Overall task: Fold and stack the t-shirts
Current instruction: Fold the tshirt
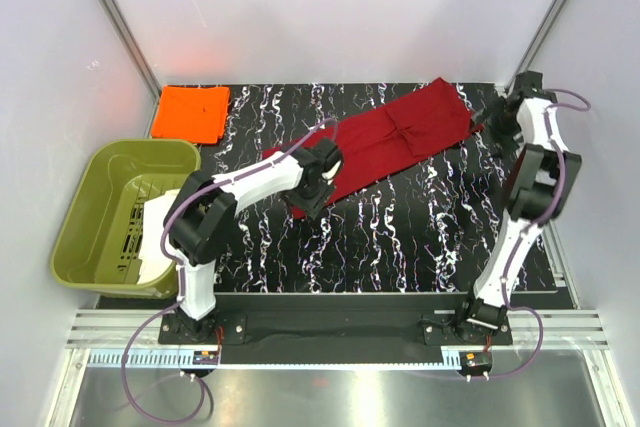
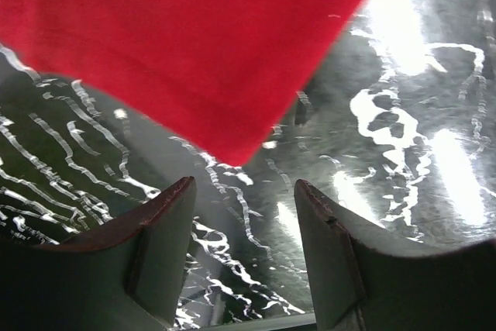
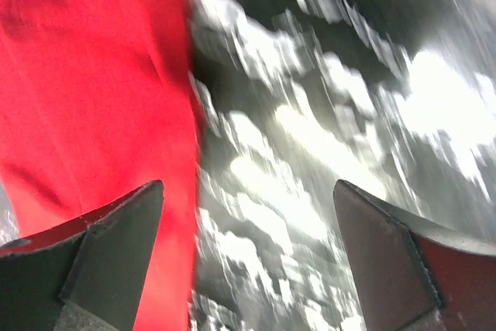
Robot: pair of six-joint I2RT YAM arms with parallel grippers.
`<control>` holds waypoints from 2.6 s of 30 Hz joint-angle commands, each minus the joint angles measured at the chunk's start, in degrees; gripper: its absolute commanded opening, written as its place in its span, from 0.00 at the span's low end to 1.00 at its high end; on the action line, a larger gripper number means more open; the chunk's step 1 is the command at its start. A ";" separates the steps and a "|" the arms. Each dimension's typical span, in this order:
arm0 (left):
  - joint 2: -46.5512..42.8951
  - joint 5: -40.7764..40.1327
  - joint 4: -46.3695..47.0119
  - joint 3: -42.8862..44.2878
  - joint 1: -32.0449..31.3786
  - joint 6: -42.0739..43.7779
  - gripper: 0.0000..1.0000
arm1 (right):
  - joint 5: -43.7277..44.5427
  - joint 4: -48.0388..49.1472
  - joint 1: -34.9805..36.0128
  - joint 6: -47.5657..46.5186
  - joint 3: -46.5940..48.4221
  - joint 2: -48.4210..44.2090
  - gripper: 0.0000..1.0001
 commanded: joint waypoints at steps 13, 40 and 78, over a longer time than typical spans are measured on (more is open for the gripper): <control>8.79 -3.75 1.63 5.33 -1.15 1.96 0.49 | -9.32 2.29 10.11 -2.81 -43.09 -48.89 0.97; 5.11 34.83 3.56 13.32 -26.99 -13.51 0.76 | -2.65 0.71 3.18 -5.62 -21.07 -22.90 0.93; -6.42 40.37 24.31 -22.09 15.55 -15.00 0.75 | -15.30 19.34 1.68 0.96 21.39 23.42 0.49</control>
